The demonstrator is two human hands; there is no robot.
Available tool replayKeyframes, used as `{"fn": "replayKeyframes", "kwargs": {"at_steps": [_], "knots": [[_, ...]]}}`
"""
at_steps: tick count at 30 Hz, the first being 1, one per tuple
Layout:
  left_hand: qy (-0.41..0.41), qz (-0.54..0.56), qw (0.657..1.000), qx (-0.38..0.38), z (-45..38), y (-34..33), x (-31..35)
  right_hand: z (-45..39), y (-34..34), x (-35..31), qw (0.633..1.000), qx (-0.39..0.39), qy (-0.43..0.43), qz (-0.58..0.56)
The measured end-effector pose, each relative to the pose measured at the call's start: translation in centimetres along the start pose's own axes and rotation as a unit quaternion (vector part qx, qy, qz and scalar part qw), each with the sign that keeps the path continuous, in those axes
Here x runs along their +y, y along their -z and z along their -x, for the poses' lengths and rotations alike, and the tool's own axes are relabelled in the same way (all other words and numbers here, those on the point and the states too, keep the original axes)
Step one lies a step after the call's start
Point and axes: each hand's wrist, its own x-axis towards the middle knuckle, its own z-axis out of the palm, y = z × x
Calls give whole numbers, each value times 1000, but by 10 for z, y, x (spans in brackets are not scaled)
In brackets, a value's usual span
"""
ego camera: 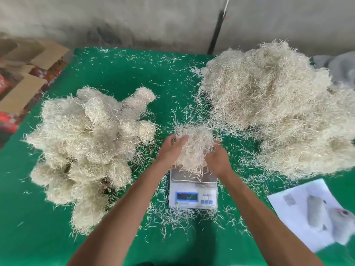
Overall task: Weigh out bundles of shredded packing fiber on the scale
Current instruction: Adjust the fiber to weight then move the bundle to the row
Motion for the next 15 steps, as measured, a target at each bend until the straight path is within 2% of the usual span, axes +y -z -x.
{"fn": "replayKeyframes", "kwargs": {"at_steps": [2, 4, 6, 11, 15], "knots": [[14, -55, 998, -21, -2, -1, -22, 6, 1, 13, 998, -29, 6, 62], [32, -83, 996, -10, -6, -2, -43, 11, 5, 25, 988, -47, 6, 144], [30, -81, 996, 14, -6, -3, -55, 18, 12, 35, 983, -3, 33, 183], [-47, -52, 995, 66, 11, 1, -55, 24, 28, 37, 988, 88, 65, 105], [-97, -37, 990, 92, 23, 4, -47, 20, 30, 33, 990, 99, 94, 43]]}}
